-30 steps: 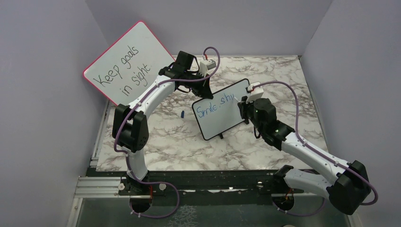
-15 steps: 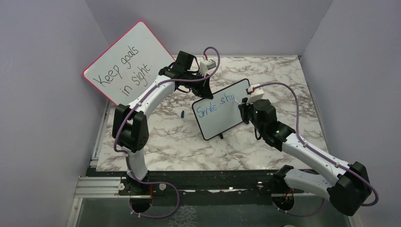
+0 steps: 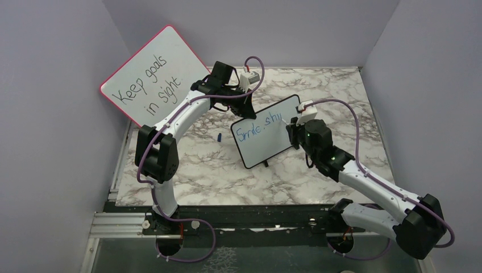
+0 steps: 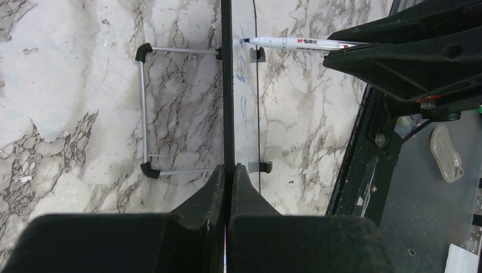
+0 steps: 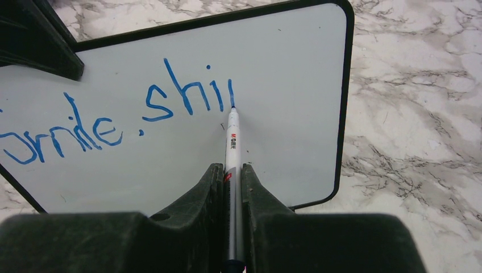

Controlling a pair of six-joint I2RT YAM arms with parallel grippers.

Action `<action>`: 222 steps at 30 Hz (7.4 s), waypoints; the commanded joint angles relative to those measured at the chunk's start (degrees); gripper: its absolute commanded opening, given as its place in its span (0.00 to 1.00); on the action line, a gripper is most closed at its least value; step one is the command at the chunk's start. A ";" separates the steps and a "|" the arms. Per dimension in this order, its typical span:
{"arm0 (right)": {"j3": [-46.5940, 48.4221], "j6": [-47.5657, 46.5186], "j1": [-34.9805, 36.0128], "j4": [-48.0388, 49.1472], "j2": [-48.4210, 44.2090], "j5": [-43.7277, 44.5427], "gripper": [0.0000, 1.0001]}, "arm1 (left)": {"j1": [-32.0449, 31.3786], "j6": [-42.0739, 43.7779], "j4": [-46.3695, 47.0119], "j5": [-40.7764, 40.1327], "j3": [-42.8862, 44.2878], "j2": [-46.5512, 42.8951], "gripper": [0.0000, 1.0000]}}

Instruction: Write a sentence on the whiteboard

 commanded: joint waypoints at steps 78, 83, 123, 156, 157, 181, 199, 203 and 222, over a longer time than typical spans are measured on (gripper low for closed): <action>-0.95 1.23 -2.78 5.96 -1.57 1.78 0.01 | -1.42 2.20 -3.33 -1.49 0.23 2.62 0.00; -0.87 1.37 -3.24 6.84 -0.36 0.35 0.01 | -1.39 2.21 -3.31 -1.39 0.25 2.65 0.00; -0.58 2.01 -5.07 8.84 1.62 2.42 0.01 | -1.42 2.64 -3.67 -1.15 0.00 2.37 0.00; -0.40 1.38 -5.02 4.52 -0.04 -6.30 0.01 | -1.44 2.53 -3.77 -1.13 0.41 2.86 0.00; -0.48 1.54 -5.05 4.12 -0.19 -6.16 0.01 | -1.41 2.44 -3.73 -1.12 0.44 2.90 0.00; -1.25 2.70 -5.05 0.73 0.16 0.38 0.01 | -1.45 2.60 -3.73 -1.22 0.26 2.62 0.00; -1.86 1.98 -5.04 4.72 -2.42 1.38 0.01 | -1.47 1.78 -3.64 -4.05 1.22 2.42 0.00; -1.81 2.09 -5.06 2.52 -4.55 0.79 0.01 | -1.47 0.47 -2.45 -5.51 1.21 1.57 0.02; -2.04 1.47 -3.94 -0.68 -9.45 -10.22 0.01 | 0.88 -17.00 22.77 -15.77 -19.12 -17.41 0.24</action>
